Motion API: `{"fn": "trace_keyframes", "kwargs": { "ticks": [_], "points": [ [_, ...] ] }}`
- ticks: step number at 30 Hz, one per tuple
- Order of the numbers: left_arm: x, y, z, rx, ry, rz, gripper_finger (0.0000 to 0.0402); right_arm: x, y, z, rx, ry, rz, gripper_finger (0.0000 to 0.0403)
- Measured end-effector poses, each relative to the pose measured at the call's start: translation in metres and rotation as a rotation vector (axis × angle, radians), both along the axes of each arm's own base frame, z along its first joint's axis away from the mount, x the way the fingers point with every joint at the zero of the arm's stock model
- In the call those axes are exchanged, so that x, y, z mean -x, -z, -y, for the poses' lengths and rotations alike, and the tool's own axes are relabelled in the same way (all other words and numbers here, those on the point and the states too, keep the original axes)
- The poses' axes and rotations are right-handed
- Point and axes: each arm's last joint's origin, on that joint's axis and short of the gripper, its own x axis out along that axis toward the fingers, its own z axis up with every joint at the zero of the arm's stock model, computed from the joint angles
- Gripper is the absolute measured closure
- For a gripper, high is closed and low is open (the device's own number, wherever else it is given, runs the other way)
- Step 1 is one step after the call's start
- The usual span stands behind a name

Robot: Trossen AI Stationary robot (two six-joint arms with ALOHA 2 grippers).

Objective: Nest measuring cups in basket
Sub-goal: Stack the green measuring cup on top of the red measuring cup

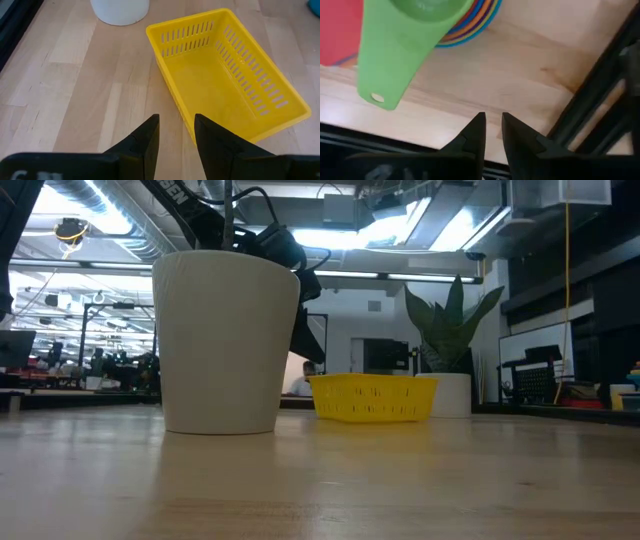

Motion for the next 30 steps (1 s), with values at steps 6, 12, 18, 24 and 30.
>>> {"fn": "trace_keyframes", "kwargs": {
  "ticks": [6, 12, 18, 24, 30],
  "points": [
    [0.000, 0.000, 0.000, 0.000, 0.000, 0.000, 0.0285, -0.014, 0.028, -0.017, 0.002, 0.004, -0.001, 0.0336],
    [0.000, 0.000, 0.000, 0.000, 0.000, 0.000, 0.0285, -0.029, 0.048, -0.026, -0.022, 0.025, 0.019, 0.0336],
    [0.000, 0.000, 0.000, 0.000, 0.000, 0.000, 0.0285, -0.041, 0.051, -0.022, -0.001, 0.058, 0.087, 0.0336],
    [0.000, 0.000, 0.000, 0.000, 0.001, 0.000, 0.0285, -0.051, 0.050, -0.014, 0.076, 0.054, 0.196, 0.0336],
    [0.000, 0.000, 0.000, 0.000, 0.000, 0.000, 0.0285, -0.054, 0.049, -0.013, 0.053, 0.043, 0.202, 0.0336]
  ]
}}
